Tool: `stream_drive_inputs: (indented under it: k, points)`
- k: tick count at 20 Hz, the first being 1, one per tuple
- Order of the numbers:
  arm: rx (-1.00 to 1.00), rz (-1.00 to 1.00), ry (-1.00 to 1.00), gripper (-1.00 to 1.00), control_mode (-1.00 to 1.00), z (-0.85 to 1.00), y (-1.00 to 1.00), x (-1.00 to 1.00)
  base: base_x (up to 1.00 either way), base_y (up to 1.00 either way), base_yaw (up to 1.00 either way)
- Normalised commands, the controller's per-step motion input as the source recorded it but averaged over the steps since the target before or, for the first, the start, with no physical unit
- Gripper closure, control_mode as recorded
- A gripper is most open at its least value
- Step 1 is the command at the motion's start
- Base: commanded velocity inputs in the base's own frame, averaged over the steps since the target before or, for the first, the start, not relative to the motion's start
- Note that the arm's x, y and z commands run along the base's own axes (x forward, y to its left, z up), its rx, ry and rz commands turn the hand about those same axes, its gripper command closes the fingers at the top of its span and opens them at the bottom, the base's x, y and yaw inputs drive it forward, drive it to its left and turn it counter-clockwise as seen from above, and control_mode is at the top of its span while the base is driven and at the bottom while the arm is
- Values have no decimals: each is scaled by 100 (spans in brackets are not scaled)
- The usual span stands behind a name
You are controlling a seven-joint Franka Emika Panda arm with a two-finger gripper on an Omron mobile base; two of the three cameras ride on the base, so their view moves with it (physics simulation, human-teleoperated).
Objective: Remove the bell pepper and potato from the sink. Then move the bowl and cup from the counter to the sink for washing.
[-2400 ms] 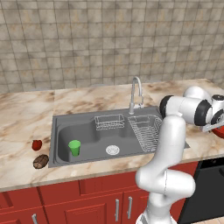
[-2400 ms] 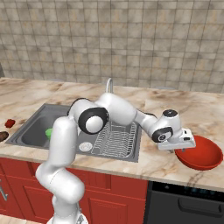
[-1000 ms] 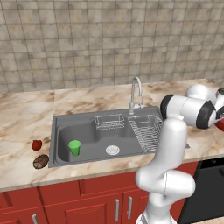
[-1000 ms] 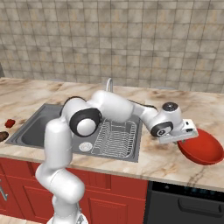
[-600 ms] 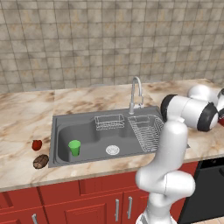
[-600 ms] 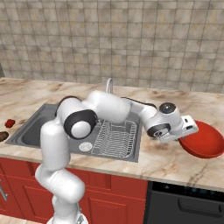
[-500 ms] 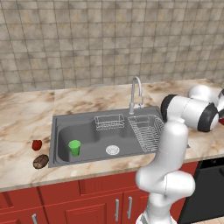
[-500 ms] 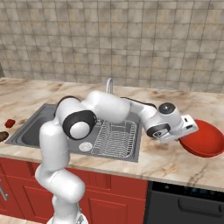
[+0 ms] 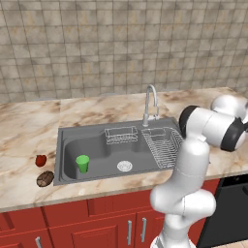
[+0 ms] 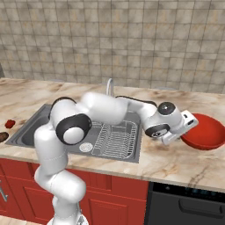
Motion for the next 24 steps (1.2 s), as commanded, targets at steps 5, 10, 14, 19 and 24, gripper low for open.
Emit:
stream_drive_inputs:
  k: [5,10,14,19,24]
  points:
    - [-4,17,6,100,-100,20,10,-24,0,0,0]
    - [-7,15,7,100,-100,17,10,-25,0,0,0]
    - [-6,13,3,100,-100,17,15,-26,0,0,0]
    - [-3,12,5,100,-100,15,24,-23,0,0,0]
    - [-3,11,6,100,-100,10,28,-20,0,0,0]
